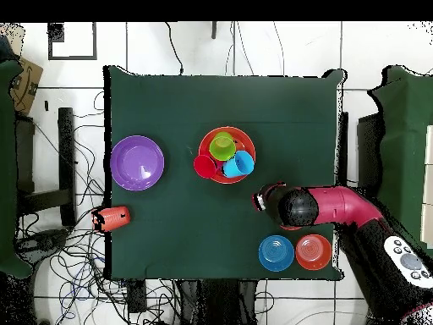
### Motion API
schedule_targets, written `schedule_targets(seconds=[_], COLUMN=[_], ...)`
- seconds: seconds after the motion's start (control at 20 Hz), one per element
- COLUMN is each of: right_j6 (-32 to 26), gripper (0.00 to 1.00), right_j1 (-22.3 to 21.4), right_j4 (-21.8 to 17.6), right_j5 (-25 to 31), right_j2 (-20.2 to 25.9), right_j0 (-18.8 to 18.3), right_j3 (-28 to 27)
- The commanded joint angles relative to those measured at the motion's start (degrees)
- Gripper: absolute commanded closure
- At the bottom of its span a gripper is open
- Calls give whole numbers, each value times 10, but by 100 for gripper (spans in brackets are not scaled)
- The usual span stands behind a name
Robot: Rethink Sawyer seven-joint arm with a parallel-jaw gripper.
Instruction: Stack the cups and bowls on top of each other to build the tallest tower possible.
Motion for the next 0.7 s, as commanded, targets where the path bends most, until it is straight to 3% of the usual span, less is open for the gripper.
schedule_targets(seconds=[0.05,0.7], right_j6=[-67,-108], gripper=[0,0], right_j1=[-3,-24], right_j4=[-37,-22], right_j5=[3,32], right_j2=[17,59], right_j0=[11,-21], right_j3=[27,47])
